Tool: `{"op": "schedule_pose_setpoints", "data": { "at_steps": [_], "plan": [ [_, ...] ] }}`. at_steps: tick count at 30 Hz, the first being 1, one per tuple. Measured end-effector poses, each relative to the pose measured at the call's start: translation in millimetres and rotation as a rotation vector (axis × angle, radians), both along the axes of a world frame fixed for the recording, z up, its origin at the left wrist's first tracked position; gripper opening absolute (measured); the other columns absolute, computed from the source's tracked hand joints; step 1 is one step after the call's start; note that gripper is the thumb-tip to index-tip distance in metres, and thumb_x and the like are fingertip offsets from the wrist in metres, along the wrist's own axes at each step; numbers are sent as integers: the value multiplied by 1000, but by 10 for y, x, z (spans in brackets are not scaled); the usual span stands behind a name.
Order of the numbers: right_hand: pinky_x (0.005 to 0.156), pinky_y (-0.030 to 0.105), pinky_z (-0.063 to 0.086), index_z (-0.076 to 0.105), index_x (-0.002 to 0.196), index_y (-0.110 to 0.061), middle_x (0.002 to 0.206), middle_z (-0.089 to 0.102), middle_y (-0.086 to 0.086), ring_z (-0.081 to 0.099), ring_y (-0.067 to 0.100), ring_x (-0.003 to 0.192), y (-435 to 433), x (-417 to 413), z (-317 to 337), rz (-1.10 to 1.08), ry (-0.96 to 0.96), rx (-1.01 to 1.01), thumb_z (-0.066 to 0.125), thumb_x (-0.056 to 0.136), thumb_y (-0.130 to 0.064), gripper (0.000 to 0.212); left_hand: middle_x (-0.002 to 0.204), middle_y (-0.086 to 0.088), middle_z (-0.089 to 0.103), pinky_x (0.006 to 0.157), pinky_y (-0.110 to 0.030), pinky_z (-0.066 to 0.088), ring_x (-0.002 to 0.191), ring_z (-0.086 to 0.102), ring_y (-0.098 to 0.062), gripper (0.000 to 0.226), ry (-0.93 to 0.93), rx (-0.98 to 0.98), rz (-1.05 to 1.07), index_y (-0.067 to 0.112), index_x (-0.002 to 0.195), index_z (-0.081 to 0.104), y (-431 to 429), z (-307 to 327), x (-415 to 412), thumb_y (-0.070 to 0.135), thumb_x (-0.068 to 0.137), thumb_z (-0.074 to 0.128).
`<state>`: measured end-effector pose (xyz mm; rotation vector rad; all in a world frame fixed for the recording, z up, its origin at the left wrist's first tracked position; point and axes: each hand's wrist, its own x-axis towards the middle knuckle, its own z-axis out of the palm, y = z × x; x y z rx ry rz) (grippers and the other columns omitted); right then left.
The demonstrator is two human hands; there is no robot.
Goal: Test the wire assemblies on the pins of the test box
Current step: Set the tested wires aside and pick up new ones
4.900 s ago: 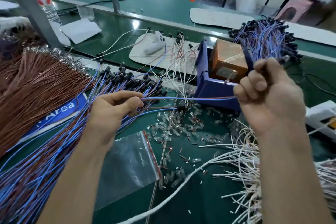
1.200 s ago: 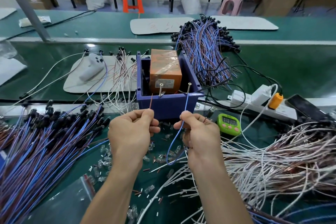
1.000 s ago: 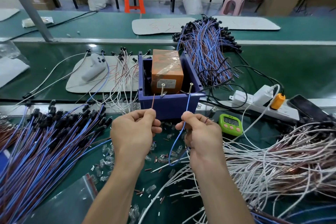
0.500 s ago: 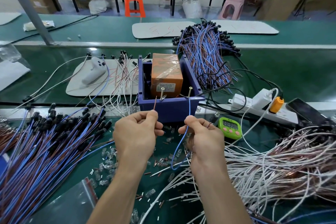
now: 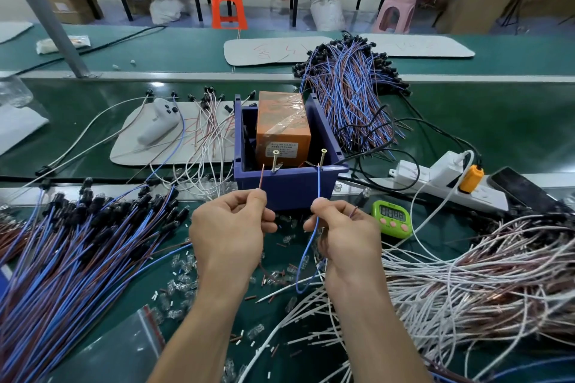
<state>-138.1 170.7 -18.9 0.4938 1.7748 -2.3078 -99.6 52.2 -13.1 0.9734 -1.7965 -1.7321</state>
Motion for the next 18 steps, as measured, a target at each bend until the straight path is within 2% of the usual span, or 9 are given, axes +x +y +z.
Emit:
{"op": "schedule_pose_setpoints", "data": {
  "at_steps": [4,9,12,15,18],
  "plan": [
    [60,28,39,63,61,-17,55,66,11,53,14,46,-3,2,10,-37,-9,-6,74,91,-9,32,60,3,73,69,-44,63,51,72,-17,27,-5,-3,4,48,73,75,-2,-2,-2,27,91,75],
    [39,18,31,62,60,-18,56,67,10,31,14,42,27,-13,19,-94,-36,-17,73,92,-11,34,60,2,73,68,-42,63,51,72,-17,28,15,3,14,49,74,75,-9,-14,3,27,92,75],
    [42,18,33,63,53,-19,55,66,9,35,8,36,27,-29,30,-118,-26,-14,72,92,-10,41,60,2,73,67,-41,63,50,71,-17,28,20,1,15,48,73,75,-14,-24,5,27,92,75],
    [53,26,32,61,57,-18,55,66,9,39,4,35,37,-18,30,-142,-6,-11,72,92,-9,38,60,2,73,66,-40,62,50,71,-17,27,14,6,11,44,71,76,-26,-30,9,26,92,75],
    [56,27,32,60,60,-18,55,66,9,42,4,35,62,-12,24,-144,-4,-15,72,91,-9,35,60,0,73,67,-40,61,50,71,-18,23,8,17,11,27,69,77,-41,-47,10,25,91,75]
  ]
}}
